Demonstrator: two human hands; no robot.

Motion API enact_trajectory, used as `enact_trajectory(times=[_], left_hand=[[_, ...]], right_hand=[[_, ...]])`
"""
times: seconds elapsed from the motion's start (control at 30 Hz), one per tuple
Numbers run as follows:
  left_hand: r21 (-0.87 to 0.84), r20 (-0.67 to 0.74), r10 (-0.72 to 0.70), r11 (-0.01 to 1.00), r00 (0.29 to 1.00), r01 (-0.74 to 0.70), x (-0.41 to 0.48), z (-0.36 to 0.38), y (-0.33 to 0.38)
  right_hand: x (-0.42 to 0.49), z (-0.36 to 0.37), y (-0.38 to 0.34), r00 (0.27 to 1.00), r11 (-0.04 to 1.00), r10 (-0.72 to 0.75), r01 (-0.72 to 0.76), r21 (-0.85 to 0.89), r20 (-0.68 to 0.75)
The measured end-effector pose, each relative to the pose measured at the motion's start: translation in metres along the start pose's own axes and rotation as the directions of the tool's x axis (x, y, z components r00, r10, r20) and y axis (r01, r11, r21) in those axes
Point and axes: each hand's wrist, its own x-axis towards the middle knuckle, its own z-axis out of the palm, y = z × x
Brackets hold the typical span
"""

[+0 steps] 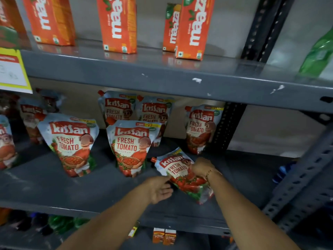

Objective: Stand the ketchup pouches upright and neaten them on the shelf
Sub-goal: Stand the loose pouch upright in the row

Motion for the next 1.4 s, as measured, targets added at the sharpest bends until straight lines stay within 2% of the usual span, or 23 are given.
enact_trajectory(times=[0.1, 0.2, 0.3, 0.4, 0.47, 0.57, 0.63, 0.73, 0.83, 0.97, 1.1, 1.3, 1.33, 1.4], left_hand=[[-0.003, -0.045, 0.061, 0.998, 0.997, -0.061, 0.008, 0.018, -0.001], [0.072, -0.175, 0.243, 0.97, 0.954, -0.234, 0.017, 0.02, -0.001], [0.208, -0.134, 0.556, 0.825, 0.82, -0.526, 0.011, 0.022, 0.013], [0.234, -0.018, 0.702, 0.695, 0.712, -0.68, 0.004, 0.022, 0.023], [0.258, -0.03, 0.72, 0.676, 0.694, -0.69, 0.008, 0.02, 0.023], [0.248, -0.032, 0.715, 0.682, 0.698, -0.688, 0.014, 0.022, 0.019], [0.166, 0.027, 0.71, 0.691, 0.704, -0.703, 0.01, 0.029, 0.021], [-0.028, 0.094, 0.715, 0.697, 0.693, -0.716, 0.003, 0.043, 0.032], [-0.157, 0.046, 0.681, 0.728, 0.731, -0.668, 0.003, 0.056, 0.043], [-0.175, 0.106, 0.651, 0.757, 0.752, -0.63, 0.006, 0.075, 0.049], [-0.144, 0.214, 0.638, 0.77, 0.74, -0.622, 0.012, 0.093, 0.043], [-0.094, 0.246, 0.644, 0.76, 0.725, -0.643, 0.013, 0.095, 0.037], [-0.085, 0.246, 0.647, 0.756, 0.722, -0.649, 0.011, 0.093, 0.036], [-0.036, 0.14, 0.673, 0.737, 0.726, -0.675, 0.012, 0.077, 0.031]], right_hand=[[-0.01, -0.002, 0.003, 0.994, 0.996, -0.057, 0.063, 0.06, -0.096], [-0.017, 0.005, 0.01, 0.955, 0.976, -0.102, 0.15, 0.155, -0.28], [-0.024, 0.011, 0.018, 0.849, 0.863, -0.122, 0.347, 0.368, -0.514], [-0.023, 0.023, 0.024, 0.772, 0.699, -0.094, 0.501, 0.51, -0.629], [-0.02, 0.032, 0.03, 0.786, 0.616, -0.088, 0.525, 0.587, -0.612], [-0.021, 0.026, 0.031, 0.859, 0.385, -0.064, 0.491, 0.782, -0.508], [-0.018, 0.011, 0.023, 0.871, 0.2, -0.064, 0.49, 0.849, -0.488], [-0.009, -0.007, 0.011, 0.887, -0.006, -0.028, 0.461, 0.888, -0.461], [-0.008, -0.017, 0.008, 0.921, -0.158, -0.048, 0.375, 0.913, -0.387], [-0.007, -0.026, 0.018, 0.896, -0.181, -0.003, 0.437, 0.881, -0.445], [0.001, -0.036, 0.033, 0.86, -0.13, 0.056, 0.51, 0.85, -0.507], [0.002, -0.03, 0.041, 0.84, -0.089, 0.134, 0.539, 0.837, -0.526], [0.003, -0.025, 0.041, 0.81, -0.03, 0.185, 0.57, 0.821, -0.556], [0.007, 0.0, 0.04, 0.728, 0.221, 0.307, 0.572, 0.79, -0.613]])
